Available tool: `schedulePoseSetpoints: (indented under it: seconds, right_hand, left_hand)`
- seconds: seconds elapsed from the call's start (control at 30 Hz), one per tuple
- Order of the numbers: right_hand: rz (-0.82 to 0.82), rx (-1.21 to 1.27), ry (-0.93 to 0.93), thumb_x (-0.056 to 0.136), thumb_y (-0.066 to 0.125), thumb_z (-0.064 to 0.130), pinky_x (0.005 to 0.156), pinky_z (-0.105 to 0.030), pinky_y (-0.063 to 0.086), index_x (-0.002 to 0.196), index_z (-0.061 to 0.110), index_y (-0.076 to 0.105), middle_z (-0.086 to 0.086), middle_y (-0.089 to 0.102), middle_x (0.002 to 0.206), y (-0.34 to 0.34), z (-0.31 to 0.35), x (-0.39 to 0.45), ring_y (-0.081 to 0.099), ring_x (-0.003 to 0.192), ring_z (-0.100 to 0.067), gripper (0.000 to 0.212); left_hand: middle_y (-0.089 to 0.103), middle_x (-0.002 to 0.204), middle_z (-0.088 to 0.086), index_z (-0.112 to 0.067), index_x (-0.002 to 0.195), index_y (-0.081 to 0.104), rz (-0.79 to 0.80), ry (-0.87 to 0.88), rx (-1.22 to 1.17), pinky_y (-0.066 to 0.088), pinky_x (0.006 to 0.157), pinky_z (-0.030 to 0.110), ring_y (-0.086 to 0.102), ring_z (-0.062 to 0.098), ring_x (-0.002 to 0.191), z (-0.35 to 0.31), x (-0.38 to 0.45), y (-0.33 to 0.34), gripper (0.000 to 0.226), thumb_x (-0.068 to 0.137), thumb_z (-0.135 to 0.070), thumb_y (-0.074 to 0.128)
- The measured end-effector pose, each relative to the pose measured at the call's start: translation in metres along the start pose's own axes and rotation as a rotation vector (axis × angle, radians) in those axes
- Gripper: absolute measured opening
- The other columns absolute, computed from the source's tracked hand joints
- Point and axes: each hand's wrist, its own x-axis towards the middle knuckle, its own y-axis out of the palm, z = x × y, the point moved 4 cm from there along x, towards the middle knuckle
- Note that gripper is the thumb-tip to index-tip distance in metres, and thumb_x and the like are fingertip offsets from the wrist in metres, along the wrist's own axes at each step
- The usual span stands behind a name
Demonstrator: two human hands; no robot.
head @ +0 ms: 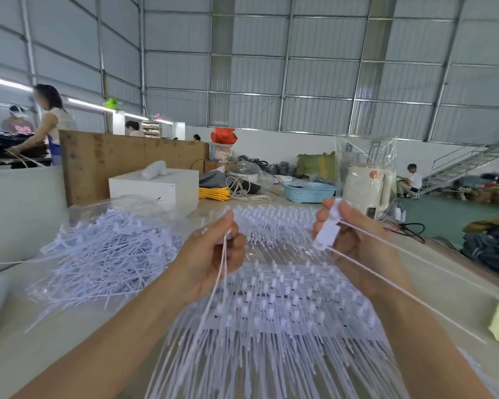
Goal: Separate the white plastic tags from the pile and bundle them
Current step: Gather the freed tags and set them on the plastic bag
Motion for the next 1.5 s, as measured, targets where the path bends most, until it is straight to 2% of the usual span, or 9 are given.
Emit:
schedulePoseSetpoints:
  seconds: [0.23, 0.4, 0.53, 0.73, 1.0, 1.17, 1.33, 1.43, 1.5]
  right_hand:
    - [0.107, 0.075, 0.111, 0.08, 0.053, 0.028, 0.06, -0.027, 0.057, 0.08, 0.017, 0.076, -0.002, 0.07, 0.08, 0.026, -0.024, -0.003, 0.065, 0.066, -0.012, 0.026]
    - [0.155, 0.017, 0.082, 0.077, 0.057, 0.009, 0.061, -0.021, 0.054, 0.089, 0.008, 0.07, -0.009, 0.069, 0.083, 0.031, -0.042, -0.004, 0.061, 0.062, -0.015, 0.018]
    - [0.171, -0.118, 0.085, 0.07, 0.062, 0.0, 0.067, -0.026, 0.056, 0.091, 0.005, 0.062, -0.015, 0.071, 0.08, 0.029, -0.045, -0.006, 0.07, 0.07, -0.024, 0.022]
    - [0.142, -0.862, -0.153, 0.069, 0.07, 0.045, 0.086, -0.033, 0.052, 0.1, 0.031, 0.067, 0.01, 0.07, 0.099, 0.039, -0.034, -0.011, 0.065, 0.096, -0.008, 0.034]
    - [0.323, -1.521, -0.442, 0.082, 0.06, 0.006, 0.085, -0.031, 0.042, 0.111, 0.01, 0.065, -0.007, 0.065, 0.101, 0.051, -0.042, -0.015, 0.055, 0.095, -0.023, 0.03]
    - [0.072, -2.004, -0.776, 0.062, 0.072, 0.015, 0.09, -0.05, 0.045, 0.09, 0.012, 0.071, -0.002, 0.07, 0.087, 0.06, -0.039, -0.023, 0.065, 0.089, -0.023, 0.028]
    - [0.055, -1.99, -0.826, 0.065, 0.064, 0.017, 0.086, -0.046, 0.048, 0.075, 0.013, 0.068, 0.003, 0.062, 0.052, 0.065, -0.04, -0.025, 0.062, 0.055, -0.017, 0.011]
    - [0.212, -1.849, -0.6, 0.077, 0.047, 0.018, 0.088, -0.037, 0.04, 0.086, 0.008, 0.065, 0.002, 0.056, 0.052, 0.058, -0.042, -0.019, 0.05, 0.048, -0.018, 0.022]
    - [0.329, -1.676, -0.439, 0.085, 0.045, 0.016, 0.071, -0.028, 0.034, 0.089, 0.005, 0.063, 0.0, 0.052, 0.054, 0.055, -0.041, -0.016, 0.042, 0.047, -0.017, 0.021]
  left_hand:
    - [0.055, 0.062, 0.008, -0.008, 0.078, 0.056, -0.02, 0.046, 0.061, 0.034, 0.035, 0.013, 0.038, 0.007, 0.036, 0.011, -0.005, 0.01, 0.01, 0.073, -0.015, 0.059]
    - [0.057, 0.061, 0.003, -0.011, 0.077, 0.068, -0.025, 0.024, 0.276, 0.031, 0.041, 0.016, 0.043, 0.008, 0.044, 0.02, -0.011, 0.021, 0.039, 0.058, -0.045, 0.071]
    - [0.056, 0.056, 0.001, -0.02, 0.059, 0.071, -0.126, 0.133, 0.304, 0.03, 0.042, 0.017, 0.04, 0.006, 0.04, 0.013, -0.013, 0.02, 0.019, 0.074, -0.032, 0.069]
    - [0.051, 0.052, 0.001, -0.023, 0.05, 0.065, -0.226, 0.198, 0.399, 0.028, 0.039, 0.016, 0.036, 0.009, 0.04, 0.009, -0.013, 0.014, 0.041, 0.09, -0.017, 0.062]
    - [0.052, 0.049, -0.002, -0.017, 0.058, 0.061, -0.269, 0.203, 0.614, 0.031, 0.039, 0.012, 0.042, 0.006, 0.039, 0.015, -0.016, 0.014, 0.028, 0.085, -0.024, 0.066]
    - [0.043, 0.041, -0.01, -0.015, 0.052, 0.053, -0.279, 0.192, 0.617, 0.029, 0.037, 0.012, 0.034, 0.003, 0.034, 0.012, -0.015, 0.016, 0.038, 0.088, -0.018, 0.064]
    - [0.045, 0.044, -0.005, -0.012, 0.054, 0.058, -0.25, 0.202, 0.605, 0.029, 0.039, 0.014, 0.034, 0.006, 0.035, 0.009, -0.016, 0.017, 0.032, 0.086, -0.012, 0.064]
    - [0.046, 0.045, -0.003, -0.013, 0.057, 0.061, -0.187, 0.22, 0.621, 0.029, 0.04, 0.016, 0.033, 0.008, 0.038, 0.007, -0.016, 0.019, 0.03, 0.087, -0.01, 0.064]
    - [0.045, 0.046, -0.002, -0.015, 0.058, 0.063, -0.126, 0.217, 0.635, 0.027, 0.041, 0.017, 0.033, 0.01, 0.041, 0.006, -0.015, 0.018, 0.032, 0.089, -0.009, 0.061]
